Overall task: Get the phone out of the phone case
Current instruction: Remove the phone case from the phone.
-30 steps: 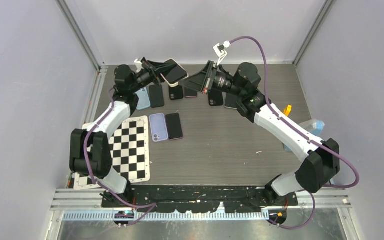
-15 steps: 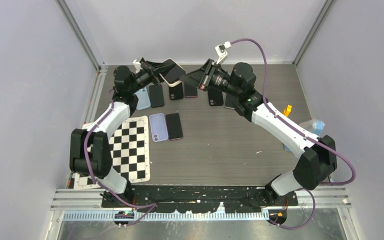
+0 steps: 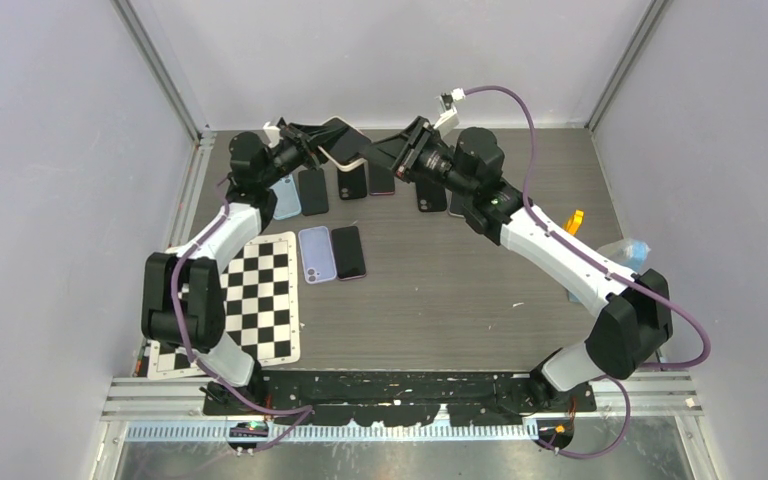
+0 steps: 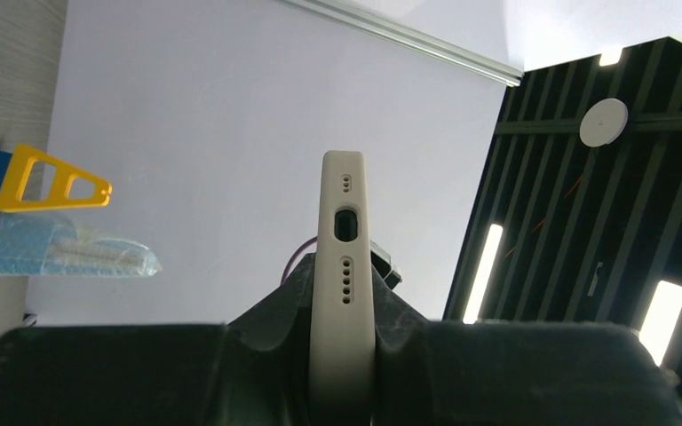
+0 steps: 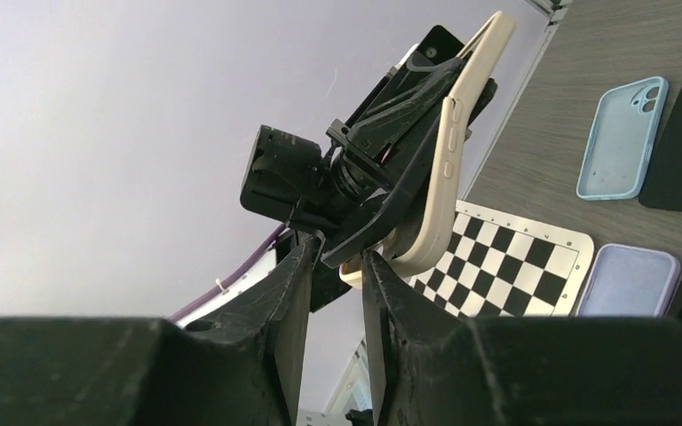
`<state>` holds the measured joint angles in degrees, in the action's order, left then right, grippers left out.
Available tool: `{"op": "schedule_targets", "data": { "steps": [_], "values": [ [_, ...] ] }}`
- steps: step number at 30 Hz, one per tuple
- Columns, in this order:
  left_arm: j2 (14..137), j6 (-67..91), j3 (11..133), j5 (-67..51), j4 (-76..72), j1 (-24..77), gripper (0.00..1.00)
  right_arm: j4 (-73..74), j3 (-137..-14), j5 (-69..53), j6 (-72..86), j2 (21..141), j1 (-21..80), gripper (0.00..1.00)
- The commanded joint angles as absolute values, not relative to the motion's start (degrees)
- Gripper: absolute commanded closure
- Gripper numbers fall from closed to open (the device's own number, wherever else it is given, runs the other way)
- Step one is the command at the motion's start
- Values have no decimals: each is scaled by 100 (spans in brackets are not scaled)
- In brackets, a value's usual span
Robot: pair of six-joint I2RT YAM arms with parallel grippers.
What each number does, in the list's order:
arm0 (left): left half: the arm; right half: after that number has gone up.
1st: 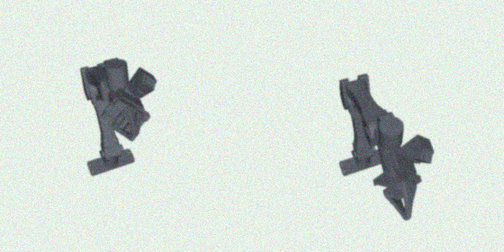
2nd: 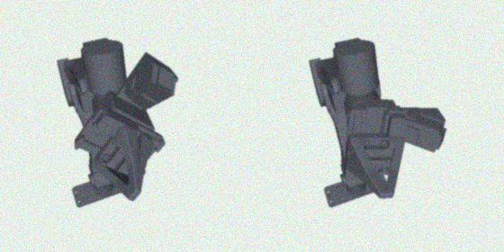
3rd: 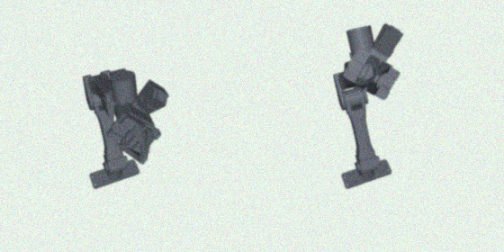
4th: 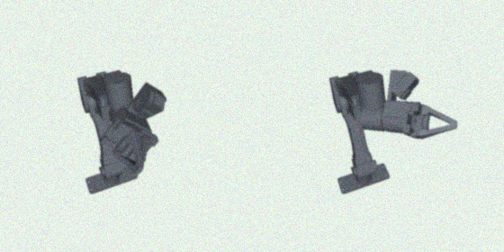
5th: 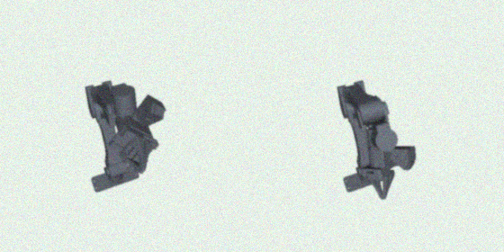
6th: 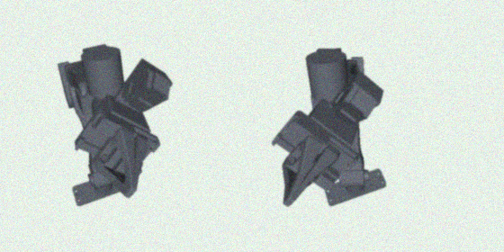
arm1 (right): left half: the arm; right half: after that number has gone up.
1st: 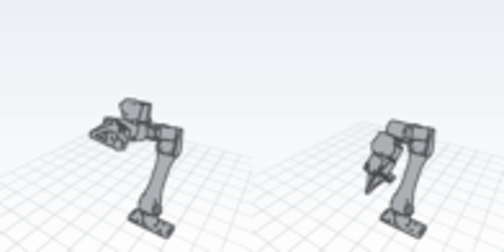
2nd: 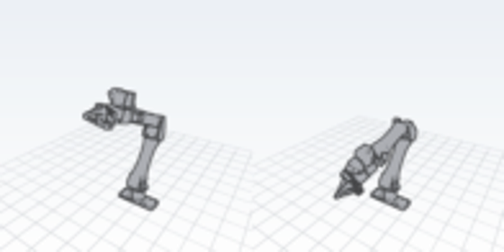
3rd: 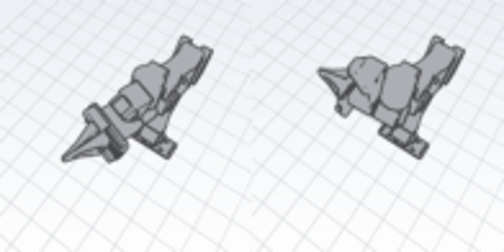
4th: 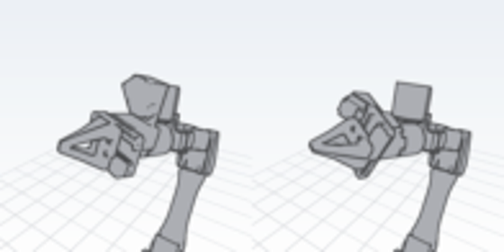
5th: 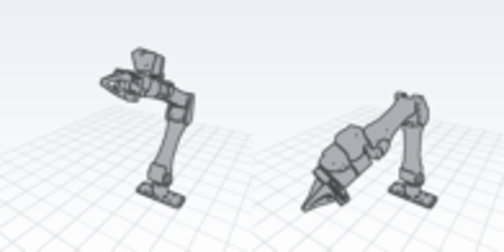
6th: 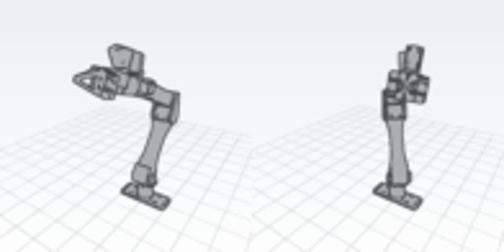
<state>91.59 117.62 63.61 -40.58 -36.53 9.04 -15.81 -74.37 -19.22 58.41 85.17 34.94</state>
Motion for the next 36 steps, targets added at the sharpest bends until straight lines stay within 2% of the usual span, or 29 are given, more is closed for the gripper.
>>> {"op": "schedule_targets", "data": {
  "steps": [1,10,20,28,36],
  "values": [
    [8911,12397,6723,-4397,-4793,950,100,-800,-7393,-1055,6343,8800,3410,66],
    [8851,12053,6947,-4434,-4771,956,100,147,-7511,-825,6773,8949,3401,63],
    [8631,10187,7487,-5374,-3763,1160,100,-415,-7622,-1340,6942,9103,3375,58],
    [8230,8105,7656,-5499,-1891,1326,100,-1223,-7565,-1908,7197,9158,3374,69],
    [8303,7960,7761,-5690,-1942,1378,85,-2123,-7602,-2673,7586,9294,3375,71]
  ]
}}
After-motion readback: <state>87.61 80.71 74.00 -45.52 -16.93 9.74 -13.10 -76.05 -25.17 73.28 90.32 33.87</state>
